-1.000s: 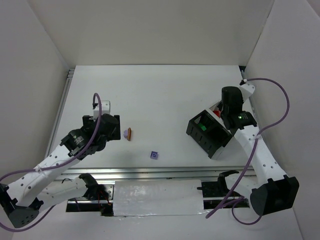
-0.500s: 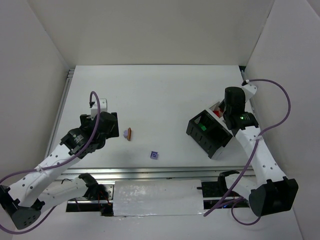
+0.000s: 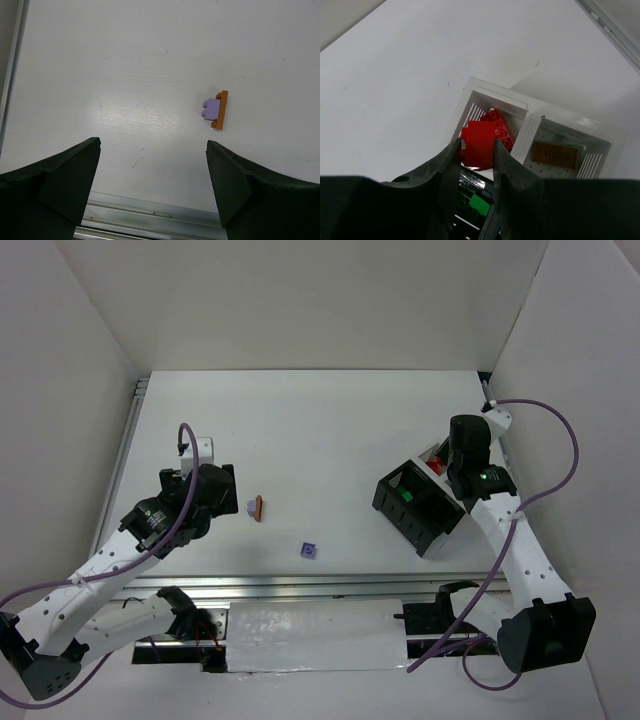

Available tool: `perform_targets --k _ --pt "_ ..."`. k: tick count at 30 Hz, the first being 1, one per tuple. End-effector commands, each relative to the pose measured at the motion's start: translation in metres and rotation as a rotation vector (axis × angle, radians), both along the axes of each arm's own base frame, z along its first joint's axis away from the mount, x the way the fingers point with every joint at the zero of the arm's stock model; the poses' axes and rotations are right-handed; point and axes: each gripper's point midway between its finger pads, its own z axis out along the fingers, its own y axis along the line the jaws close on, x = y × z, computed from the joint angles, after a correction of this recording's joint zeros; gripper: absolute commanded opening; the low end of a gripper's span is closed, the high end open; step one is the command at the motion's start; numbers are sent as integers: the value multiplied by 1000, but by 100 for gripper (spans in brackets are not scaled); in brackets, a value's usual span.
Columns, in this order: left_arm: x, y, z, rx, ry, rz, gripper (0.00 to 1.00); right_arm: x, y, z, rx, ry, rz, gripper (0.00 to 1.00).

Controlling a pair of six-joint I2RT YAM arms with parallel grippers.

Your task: Sort the legos into containers by color

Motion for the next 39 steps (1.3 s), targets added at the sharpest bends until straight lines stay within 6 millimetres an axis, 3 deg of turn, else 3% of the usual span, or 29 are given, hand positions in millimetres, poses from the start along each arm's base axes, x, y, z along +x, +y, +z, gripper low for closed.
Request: perform_targets --k 1,5,10,11,21,36,39 --pt "4 4 6 10 -34 9 100 5 -2 13 1 -59 2 0" --pt "4 4 6 10 -34 9 100 5 5 14 13 -65 44 0" --pt "5 3 5 11 -29 1 100 12 61 23 90 -104 371 0" --pt "5 2 4 10 -24 0 99 13 63 23 96 -99 383 0" --pt "6 0 1 11 -13 -8 99 15 57 16 83 -73 354 0" --pt "7 1 2 9 -14 -7 100 15 68 17 102 -79 412 0" --pt "7 1 2 8 -15 -7 100 16 48 14 81 -61 288 0"
